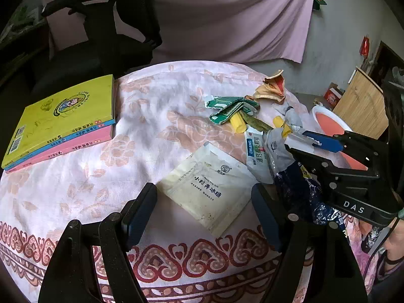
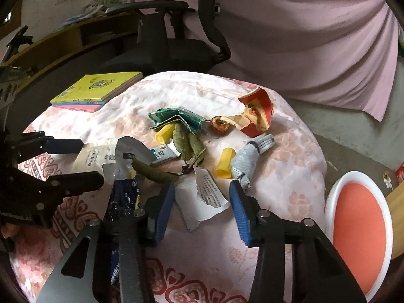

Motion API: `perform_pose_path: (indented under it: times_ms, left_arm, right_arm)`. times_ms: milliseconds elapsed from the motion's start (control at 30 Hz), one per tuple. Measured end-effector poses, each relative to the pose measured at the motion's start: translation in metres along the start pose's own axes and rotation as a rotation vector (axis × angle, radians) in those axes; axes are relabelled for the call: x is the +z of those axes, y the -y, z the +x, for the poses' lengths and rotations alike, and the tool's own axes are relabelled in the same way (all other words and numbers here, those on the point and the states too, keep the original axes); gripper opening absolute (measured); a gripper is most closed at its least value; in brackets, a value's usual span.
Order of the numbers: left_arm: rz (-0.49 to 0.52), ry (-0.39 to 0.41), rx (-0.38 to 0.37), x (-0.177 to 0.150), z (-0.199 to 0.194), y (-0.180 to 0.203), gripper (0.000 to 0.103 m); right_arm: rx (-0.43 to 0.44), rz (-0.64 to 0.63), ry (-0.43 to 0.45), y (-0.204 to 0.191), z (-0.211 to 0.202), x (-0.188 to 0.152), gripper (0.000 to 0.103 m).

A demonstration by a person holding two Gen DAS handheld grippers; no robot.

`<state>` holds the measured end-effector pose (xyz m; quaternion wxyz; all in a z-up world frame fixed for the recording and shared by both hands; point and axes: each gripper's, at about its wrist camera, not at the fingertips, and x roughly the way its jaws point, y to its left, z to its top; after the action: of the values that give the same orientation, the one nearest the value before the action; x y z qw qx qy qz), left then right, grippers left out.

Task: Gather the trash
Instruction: 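Grasp the white paper sachet with the left gripper while the right gripper grasps the blue wrapper, then carry the sachet to the orange bucket and open the left gripper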

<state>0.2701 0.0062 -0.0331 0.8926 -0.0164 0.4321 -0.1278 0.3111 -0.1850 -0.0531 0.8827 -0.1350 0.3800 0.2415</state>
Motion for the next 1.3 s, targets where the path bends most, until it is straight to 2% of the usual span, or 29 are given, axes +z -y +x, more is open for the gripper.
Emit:
perform_pose_path:
  times_ms: [100, 167, 267, 433, 567, 767, 1000, 1167, 1300]
  left_arm:
    - [0.016, 0.001, 0.005, -0.001, 0.001, 0.003, 0.069]
    - [0.024, -0.001, 0.007, -0.001, 0.002, 0.004, 0.062]
    - [0.035, -0.001, 0.014, -0.002, 0.003, 0.006, 0.058]
    - [0.029, 0.011, 0.006, -0.002, 0.001, 0.005, 0.036]
    - [0.001, 0.023, -0.015, -0.003, -0.002, 0.000, 0.031]
    - [-0.020, 0.065, -0.049, -0.006, -0.012, -0.002, 0.014]
    - [-0.091, 0.156, -0.080, -0.011, -0.034, -0.013, 0.006]
    - [-0.106, 0.225, -0.064, -0.015, -0.047, -0.011, 0.006]
    - [-0.118, 0.258, -0.065, -0.018, -0.054, -0.009, 0.005]
  right_arm:
    - [0.013, 0.011, -0.010, 0.002, 0.002, 0.000, 0.040]
    - [0.022, 0.020, -0.013, 0.003, 0.003, -0.001, 0.040]
    - [0.027, 0.023, -0.018, 0.003, 0.004, -0.001, 0.040]
    - [0.040, 0.029, -0.022, 0.004, 0.005, -0.001, 0.040]
    - [0.044, 0.035, -0.024, 0.004, 0.006, -0.002, 0.040]
    - [0.051, 0.044, -0.016, 0.005, 0.003, -0.003, 0.039]
    - [0.046, 0.051, -0.003, 0.003, -0.003, -0.006, 0.036]
    - [0.035, 0.053, 0.012, 0.002, -0.008, -0.008, 0.018]
    - [0.046, 0.055, 0.037, 0.001, -0.014, -0.010, 0.014]
